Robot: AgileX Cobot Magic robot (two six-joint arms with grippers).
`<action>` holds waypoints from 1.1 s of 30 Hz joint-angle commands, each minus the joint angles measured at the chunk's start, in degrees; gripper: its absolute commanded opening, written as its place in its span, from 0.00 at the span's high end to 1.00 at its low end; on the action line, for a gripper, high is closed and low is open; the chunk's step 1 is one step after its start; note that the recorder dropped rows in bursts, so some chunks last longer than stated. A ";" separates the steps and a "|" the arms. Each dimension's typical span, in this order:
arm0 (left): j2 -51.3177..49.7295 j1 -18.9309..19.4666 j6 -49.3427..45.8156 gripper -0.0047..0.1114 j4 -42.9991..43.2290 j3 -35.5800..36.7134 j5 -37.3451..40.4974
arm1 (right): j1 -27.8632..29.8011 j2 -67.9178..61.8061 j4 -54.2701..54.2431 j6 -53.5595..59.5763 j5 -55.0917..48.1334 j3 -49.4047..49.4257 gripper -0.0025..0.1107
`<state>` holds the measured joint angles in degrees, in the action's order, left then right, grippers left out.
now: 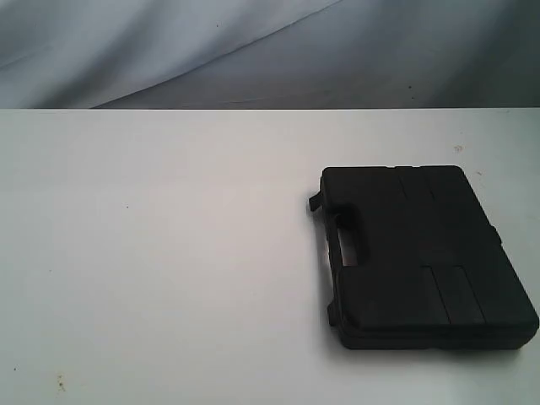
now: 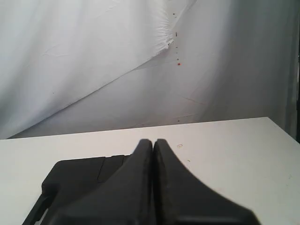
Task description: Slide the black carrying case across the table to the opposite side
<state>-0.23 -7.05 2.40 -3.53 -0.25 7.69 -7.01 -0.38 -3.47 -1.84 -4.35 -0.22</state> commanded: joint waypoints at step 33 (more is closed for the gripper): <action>0.23 0.21 0.11 0.96 -0.24 0.25 -0.16 | 0.07 -23.30 -20.96 12.52 -22.35 -38.95 0.98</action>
<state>-0.23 -7.05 2.40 -3.53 -0.25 7.69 -7.01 -20.25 -25.02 9.09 -24.88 -35.64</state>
